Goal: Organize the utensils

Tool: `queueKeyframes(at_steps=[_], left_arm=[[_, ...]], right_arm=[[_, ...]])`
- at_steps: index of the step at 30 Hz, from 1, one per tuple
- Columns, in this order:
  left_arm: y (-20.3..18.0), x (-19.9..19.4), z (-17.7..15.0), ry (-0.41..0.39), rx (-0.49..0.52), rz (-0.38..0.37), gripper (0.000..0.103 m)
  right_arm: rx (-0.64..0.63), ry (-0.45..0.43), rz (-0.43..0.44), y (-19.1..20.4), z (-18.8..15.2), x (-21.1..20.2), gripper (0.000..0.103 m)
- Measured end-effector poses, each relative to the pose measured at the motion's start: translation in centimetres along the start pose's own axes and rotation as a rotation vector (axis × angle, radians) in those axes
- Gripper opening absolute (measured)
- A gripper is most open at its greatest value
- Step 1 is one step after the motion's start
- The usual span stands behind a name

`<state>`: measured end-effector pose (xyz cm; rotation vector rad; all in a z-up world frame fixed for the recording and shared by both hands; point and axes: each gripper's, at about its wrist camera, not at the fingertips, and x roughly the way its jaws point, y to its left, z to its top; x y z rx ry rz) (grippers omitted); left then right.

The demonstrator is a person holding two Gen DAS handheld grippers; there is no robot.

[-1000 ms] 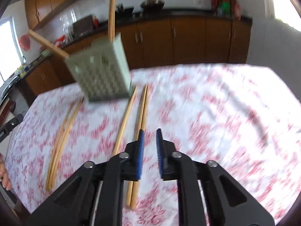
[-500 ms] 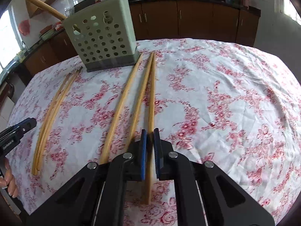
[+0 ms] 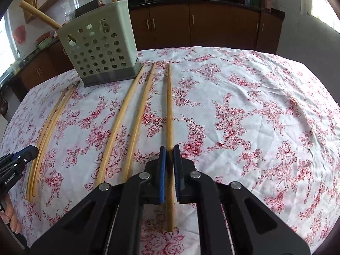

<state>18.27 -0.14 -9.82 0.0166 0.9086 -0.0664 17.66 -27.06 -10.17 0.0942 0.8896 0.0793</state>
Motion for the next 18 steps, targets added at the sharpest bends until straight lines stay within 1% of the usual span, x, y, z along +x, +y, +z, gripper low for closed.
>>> queueKeyframes(at_steps=[1, 2, 4, 6, 9, 10, 11, 12, 18], left_arm=[[0.0, 0.1, 0.1, 0.0, -0.002, 0.006, 0.01], [0.2, 0.3, 0.2, 0.0, -0.011, 0.011, 0.009], [0.7, 0.5, 0.5, 0.0, -0.025, 0.018, 0.009], [1.6, 0.8, 1.1, 0.005, -0.033, 0.043, 0.008], [3.6, 1.4, 2.1, 0.014, -0.071, 0.077, 0.008], [4.4, 1.6, 2.4, 0.015, -0.08, 0.084, 0.009], [4.8, 1.7, 2.5, 0.015, -0.081, 0.091, 0.012], [5.2, 1.8, 2.6, 0.011, -0.084, 0.1, 0.012], [5.9, 1.8, 2.7, -0.002, -0.093, 0.096, 0.012]], right_arm=[[-0.001, 0.0, 0.003, 0.0, -0.1, -0.1, 0.009], [-0.002, 0.0, 0.006, 0.1, -0.2, -0.1, 0.009], [-0.014, -0.004, 0.004, 0.3, -0.3, -0.2, 0.009], [-0.03, -0.006, -0.003, 0.3, -0.2, -0.1, 0.009], [-0.015, -0.015, -0.03, -0.4, 0.3, 0.2, 0.008], [-0.001, -0.019, -0.038, -0.8, 0.5, 0.4, 0.008], [0.007, -0.022, -0.042, -1.0, 0.7, 0.5, 0.008], [0.011, -0.023, -0.043, -1.2, 0.8, 0.6, 0.008], [0.015, -0.023, -0.042, -1.2, 0.9, 0.7, 0.009]])
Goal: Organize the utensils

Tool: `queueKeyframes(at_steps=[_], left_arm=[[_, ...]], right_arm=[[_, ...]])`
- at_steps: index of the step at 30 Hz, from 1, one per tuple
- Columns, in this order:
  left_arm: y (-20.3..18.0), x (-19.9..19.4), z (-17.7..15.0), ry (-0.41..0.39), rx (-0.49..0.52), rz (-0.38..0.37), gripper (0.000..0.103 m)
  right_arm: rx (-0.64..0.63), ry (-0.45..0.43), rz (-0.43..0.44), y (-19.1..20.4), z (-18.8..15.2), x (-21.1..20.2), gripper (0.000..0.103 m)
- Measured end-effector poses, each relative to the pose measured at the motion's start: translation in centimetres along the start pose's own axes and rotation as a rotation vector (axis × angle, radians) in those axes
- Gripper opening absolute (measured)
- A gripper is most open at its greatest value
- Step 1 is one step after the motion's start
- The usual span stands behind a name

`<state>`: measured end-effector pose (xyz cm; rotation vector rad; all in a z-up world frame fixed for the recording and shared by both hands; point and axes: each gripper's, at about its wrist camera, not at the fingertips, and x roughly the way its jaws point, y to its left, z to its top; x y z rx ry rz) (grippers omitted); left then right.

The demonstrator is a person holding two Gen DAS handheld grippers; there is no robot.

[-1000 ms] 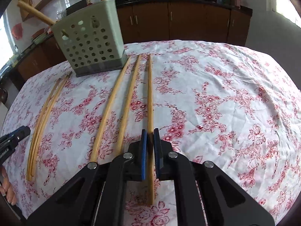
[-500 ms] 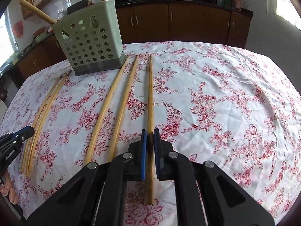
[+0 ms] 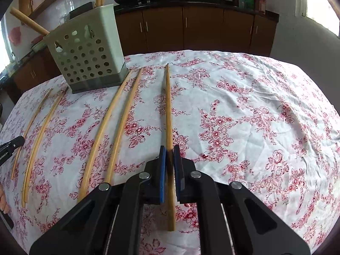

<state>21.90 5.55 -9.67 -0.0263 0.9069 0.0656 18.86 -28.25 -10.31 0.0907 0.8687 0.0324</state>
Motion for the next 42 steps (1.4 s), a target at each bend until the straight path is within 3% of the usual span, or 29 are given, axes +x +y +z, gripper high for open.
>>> queueKeyframes(at_steps=[8, 42], left_arm=[[0.68, -0.03, -0.18, -0.001, -0.046, -0.052, 0.012], [0.79, -0.02, -0.27, -0.001, -0.042, -0.049, 0.012]], right_arm=[[0.011, 0.0, 0.013, -0.02, -0.08, 0.1, 0.009], [0.015, 0.0, 0.014, 0.02, -0.1, 0.12, 0.009]])
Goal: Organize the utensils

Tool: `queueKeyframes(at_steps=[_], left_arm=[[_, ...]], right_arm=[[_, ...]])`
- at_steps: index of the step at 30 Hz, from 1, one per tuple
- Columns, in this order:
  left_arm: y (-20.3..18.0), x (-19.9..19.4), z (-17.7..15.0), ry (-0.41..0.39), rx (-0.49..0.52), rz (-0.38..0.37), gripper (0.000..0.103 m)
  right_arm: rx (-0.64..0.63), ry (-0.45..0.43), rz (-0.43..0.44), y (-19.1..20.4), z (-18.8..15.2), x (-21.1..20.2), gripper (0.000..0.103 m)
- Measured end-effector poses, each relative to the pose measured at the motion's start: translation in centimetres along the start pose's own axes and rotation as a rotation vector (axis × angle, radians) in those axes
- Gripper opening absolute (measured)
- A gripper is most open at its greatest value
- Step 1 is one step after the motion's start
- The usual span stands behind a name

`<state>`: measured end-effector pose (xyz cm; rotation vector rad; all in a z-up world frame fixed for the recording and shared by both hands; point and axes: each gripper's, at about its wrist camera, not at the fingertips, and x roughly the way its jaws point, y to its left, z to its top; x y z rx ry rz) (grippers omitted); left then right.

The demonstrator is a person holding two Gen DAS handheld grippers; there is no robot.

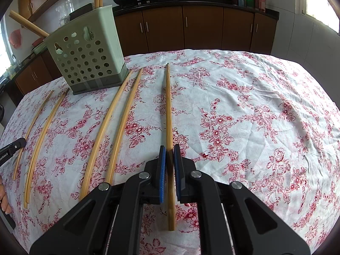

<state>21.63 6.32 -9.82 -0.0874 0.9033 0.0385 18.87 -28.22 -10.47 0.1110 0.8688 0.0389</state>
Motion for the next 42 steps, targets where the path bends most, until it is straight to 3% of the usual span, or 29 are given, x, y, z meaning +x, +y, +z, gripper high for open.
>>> queueKeyframes(at_steps=[37, 42], left_arm=[[-0.1, -0.1, 0.0, -0.001, -0.004, -0.009, 0.012], [-1.0, -0.9, -0.9, 0.004, 0.059, 0.015, 0.013]], right_arm=[[0.001, 0.001, 0.002, 0.0, 0.0, 0.0, 0.009], [0.003, 0.001, 0.009, 0.1, -0.5, -0.5, 0.009]])
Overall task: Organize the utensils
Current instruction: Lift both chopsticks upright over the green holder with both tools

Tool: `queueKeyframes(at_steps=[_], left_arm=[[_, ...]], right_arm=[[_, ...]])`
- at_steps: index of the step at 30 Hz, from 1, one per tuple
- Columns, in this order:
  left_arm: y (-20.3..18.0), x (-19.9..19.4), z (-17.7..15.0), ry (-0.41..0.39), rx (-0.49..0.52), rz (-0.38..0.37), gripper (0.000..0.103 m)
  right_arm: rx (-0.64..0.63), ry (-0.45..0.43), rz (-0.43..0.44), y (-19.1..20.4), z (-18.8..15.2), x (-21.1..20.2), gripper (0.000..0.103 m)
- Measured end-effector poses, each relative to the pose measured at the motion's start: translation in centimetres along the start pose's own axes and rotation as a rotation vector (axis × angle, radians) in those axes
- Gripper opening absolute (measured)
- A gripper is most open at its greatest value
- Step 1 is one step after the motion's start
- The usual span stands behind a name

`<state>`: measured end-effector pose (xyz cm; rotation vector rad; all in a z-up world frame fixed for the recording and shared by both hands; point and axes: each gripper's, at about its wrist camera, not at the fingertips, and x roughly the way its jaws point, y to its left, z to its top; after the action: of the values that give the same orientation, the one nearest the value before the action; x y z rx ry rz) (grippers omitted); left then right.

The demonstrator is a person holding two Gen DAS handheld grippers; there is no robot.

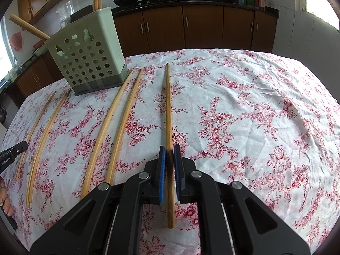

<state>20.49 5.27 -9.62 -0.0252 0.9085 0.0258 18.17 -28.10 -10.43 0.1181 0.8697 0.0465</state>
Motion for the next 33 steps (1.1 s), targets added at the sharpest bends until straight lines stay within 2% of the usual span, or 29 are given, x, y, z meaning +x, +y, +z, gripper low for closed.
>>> queueKeyframes(at_steps=[7, 10, 13, 18, 21, 27, 33], left_arm=[[-0.5, -0.7, -0.9, 0.003, 0.036, 0.002, 0.008], [-0.5, -1.5, -0.8, -0.004, 0.052, 0.001, 0.008], [-0.3, -4.0, 0.3, -0.074, 0.046, -0.009, 0.008], [-0.2, -9.2, 3.5, -0.234, 0.021, -0.051, 0.008], [0.0, -11.5, 5.6, -0.312, 0.002, -0.077, 0.008], [-0.2, -13.9, 7.8, -0.379, 0.013, -0.093, 0.008], [-1.8, -17.5, 9.6, -0.427, 0.056, -0.17, 0.008]], right_arm=[[0.011, -0.001, 0.004, -0.1, -0.3, -0.6, 0.008], [0.015, -0.049, 0.004, -0.2, 0.3, -2.1, 0.008], [0.012, -0.135, 0.004, -0.1, 1.6, -4.6, 0.008], [-0.003, -0.279, 0.008, 0.4, 4.1, -8.8, 0.008], [-0.004, -0.336, 0.019, 0.3, 5.3, -10.1, 0.008], [0.001, -0.377, 0.033, 0.5, 6.8, -11.0, 0.008], [0.007, -0.45, 0.128, 1.4, 9.5, -14.6, 0.008]])
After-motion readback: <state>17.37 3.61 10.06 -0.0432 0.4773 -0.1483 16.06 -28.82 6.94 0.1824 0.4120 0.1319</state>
